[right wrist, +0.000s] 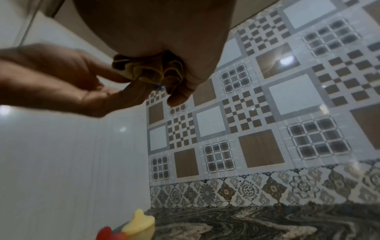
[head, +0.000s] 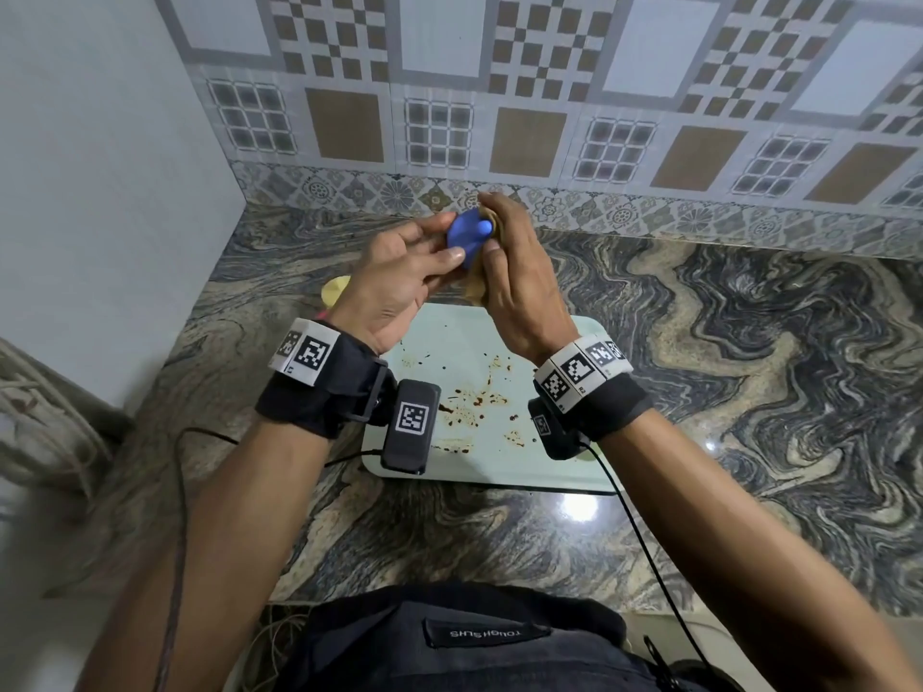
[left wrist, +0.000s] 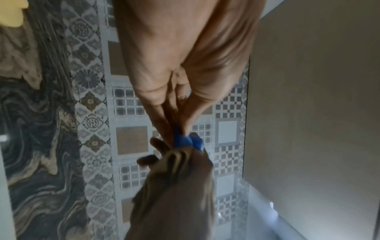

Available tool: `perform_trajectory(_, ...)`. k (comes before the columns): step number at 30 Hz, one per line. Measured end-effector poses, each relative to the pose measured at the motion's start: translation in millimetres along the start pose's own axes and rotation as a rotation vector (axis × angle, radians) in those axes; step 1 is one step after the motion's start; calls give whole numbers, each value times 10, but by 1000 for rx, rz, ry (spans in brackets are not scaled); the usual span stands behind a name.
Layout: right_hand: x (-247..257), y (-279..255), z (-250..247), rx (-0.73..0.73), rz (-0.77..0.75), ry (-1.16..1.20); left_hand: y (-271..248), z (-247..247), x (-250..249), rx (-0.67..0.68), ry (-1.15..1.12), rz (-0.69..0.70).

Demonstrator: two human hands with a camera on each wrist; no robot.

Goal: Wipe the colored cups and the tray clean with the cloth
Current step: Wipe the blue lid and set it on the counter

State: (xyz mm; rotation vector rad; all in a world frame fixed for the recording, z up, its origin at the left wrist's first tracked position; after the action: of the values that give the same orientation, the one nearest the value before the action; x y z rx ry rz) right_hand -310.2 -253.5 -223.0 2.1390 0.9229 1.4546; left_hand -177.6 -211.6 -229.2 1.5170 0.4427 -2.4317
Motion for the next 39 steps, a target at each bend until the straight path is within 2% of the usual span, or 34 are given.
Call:
perform_trajectory(6, 9, 68, -60, 17, 35, 154, 12, -43, -175, 120, 111, 13)
perform_trajectory(11, 11, 80, -83, 46, 37, 185, 32, -54, -278, 208, 155, -25)
perform_trajectory(13, -7, 84, -71, 5, 77, 209, 61, -32, -272, 163, 91, -50)
perform_trajectory(16, -21, 65, -58, -81, 124, 212, 69, 21, -208, -3, -44, -44)
perform_trajectory(18, -29, 36, -41, -105, 145, 181, 51, 64, -143, -88, -29, 9)
perform_trajectory(20, -42, 5, -9, -114, 156, 151, 9, 115, -83, -109, 50, 48)
perform_trajectory(22, -40, -4, 2, -102, 156, 159, -19, 136, -61, -77, 94, 56)
perform_trajectory(27, -109, 60, -82, 10, 107, 191, -34, 36, -154, 124, 204, -18)
perform_trajectory(32, -124, 98, -134, -110, 130, 229, 56, -103, -53, 24, 116, -49)
perform_trajectory(36, -42, 20, -49, 52, -24, 126, 22, -93, -12, 119, 106, -42)
perform_trajectory(39, -137, 109, -124, 105, 82, 91, -8, -114, 16, 144, 126, -51)
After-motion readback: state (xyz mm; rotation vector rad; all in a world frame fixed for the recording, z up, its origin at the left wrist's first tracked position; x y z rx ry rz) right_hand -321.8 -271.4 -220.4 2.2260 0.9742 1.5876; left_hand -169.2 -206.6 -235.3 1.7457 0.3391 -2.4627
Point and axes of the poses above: each hand's wrist, its own y-axis towards the middle knuckle, its own z-axis out of the palm, x = y × z, the point moved 4 cm from there along y, towards the middle knuckle, and after that the axes turned 12 degrees about -x, right-handed, at the moved point
